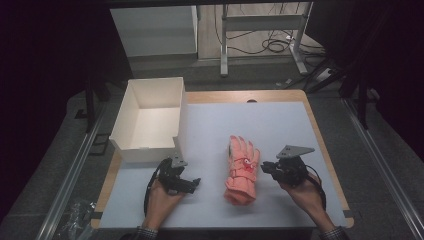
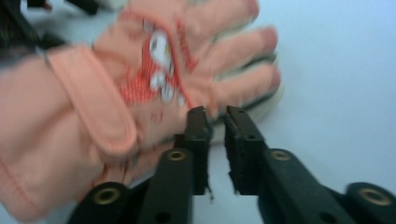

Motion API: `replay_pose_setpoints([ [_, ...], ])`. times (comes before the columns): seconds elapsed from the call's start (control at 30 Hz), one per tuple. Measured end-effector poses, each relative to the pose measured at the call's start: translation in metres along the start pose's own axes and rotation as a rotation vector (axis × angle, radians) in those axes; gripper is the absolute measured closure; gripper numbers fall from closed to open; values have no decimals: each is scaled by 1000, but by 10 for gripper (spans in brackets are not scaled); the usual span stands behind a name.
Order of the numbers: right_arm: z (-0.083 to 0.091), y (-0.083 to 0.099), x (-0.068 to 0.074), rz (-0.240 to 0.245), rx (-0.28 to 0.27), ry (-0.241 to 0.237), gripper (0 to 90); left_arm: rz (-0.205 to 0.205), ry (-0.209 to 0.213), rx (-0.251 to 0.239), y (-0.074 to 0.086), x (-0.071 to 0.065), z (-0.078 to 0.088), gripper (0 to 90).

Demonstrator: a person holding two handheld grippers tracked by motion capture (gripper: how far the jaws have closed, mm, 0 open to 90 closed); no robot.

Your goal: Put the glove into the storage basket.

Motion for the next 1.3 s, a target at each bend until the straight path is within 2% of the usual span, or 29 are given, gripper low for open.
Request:
replay_pose_setpoints([
  [0.1, -6, 21, 1, 15, 25, -19, 888, 1, -1, 0, 0, 0, 0, 5],
  [0.2, -9, 30, 3, 19, 30, -31, 889, 0, -1, 0, 0, 0, 0, 5],
  [0.23, -12, 37, 6, 11, 35, -49, 889, 0, -1, 0, 0, 0, 0, 5],
  [0.57, -24, 56, 17, -3, 62, -94, 888, 0, -1, -1, 0, 0, 0, 6],
  [1.1, -43, 53, 31, -12, 70, -117, 887, -1, 0, 0, 0, 0, 0, 6],
  [1.3, -48, 49, 32, -17, 68, -117, 883, -1, 0, 0, 0, 0, 0, 6],
])
Point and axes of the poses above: each handheld gripper's, and its own axes: z roughly backward along the jaws, y roughly out of its underside, x roughly to its left, the point moved 9 cm from there along -z, roughly forward along the jaws, and after that the axes turned 12 degrees about -z, right-handed, at the moved point
